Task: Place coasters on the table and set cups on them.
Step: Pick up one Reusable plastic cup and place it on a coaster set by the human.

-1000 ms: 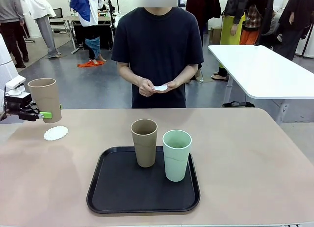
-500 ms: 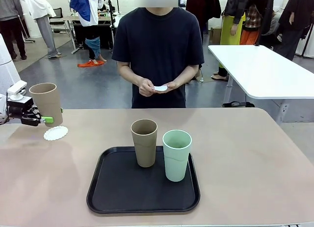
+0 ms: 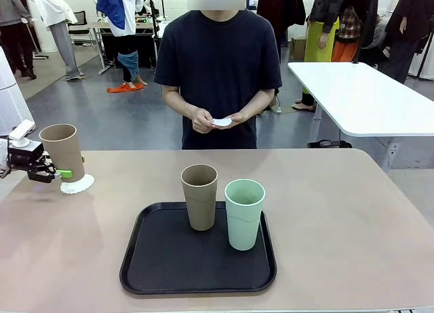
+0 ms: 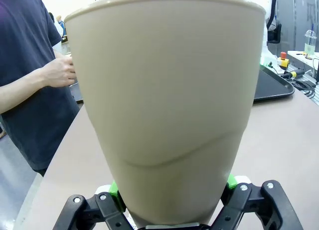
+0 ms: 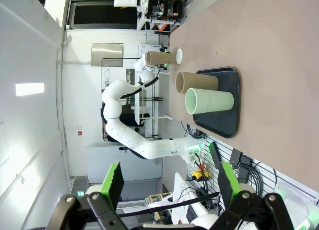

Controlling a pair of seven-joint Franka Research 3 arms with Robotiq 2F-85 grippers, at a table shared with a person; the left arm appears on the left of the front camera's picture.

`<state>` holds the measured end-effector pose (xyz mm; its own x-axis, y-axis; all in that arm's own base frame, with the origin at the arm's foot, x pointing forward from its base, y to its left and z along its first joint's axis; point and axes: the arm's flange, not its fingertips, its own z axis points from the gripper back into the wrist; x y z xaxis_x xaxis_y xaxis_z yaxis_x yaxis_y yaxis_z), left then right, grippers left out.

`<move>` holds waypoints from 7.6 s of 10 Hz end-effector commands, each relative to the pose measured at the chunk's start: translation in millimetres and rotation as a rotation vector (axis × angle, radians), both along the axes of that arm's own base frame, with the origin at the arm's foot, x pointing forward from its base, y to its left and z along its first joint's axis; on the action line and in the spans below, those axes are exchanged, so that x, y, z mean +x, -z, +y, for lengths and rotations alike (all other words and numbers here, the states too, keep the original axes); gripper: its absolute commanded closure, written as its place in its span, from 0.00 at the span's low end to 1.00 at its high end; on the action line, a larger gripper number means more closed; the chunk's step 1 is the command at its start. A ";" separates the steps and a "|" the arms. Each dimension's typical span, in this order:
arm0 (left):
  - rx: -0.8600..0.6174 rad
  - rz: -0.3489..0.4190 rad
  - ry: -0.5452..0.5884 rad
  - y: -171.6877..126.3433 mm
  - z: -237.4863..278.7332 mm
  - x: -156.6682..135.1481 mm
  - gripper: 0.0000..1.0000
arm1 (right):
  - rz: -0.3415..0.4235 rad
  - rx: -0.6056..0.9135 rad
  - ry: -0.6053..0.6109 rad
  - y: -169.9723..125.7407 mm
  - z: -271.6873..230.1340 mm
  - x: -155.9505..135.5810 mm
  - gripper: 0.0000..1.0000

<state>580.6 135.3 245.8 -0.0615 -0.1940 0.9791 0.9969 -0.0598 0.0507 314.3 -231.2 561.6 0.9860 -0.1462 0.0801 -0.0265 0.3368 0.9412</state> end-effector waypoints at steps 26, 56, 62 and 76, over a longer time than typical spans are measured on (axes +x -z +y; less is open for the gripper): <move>-0.004 0.128 0.039 40.0 0.8 21.4 0.01 | -0.013 0.000 0.000 0.7 0.4 1.2 0.00; 0.131 0.183 0.001 29.2 34.9 13.1 0.00 | -0.013 0.000 0.000 0.7 0.4 1.2 0.00; 0.144 0.210 -0.108 1.8 81.5 -3.5 0.00 | -0.013 0.000 0.000 0.7 0.4 1.2 0.00; 0.940 0.273 -0.597 -238.4 -3.6 -190.0 0.00 | -0.013 0.000 0.000 0.7 0.4 1.2 0.00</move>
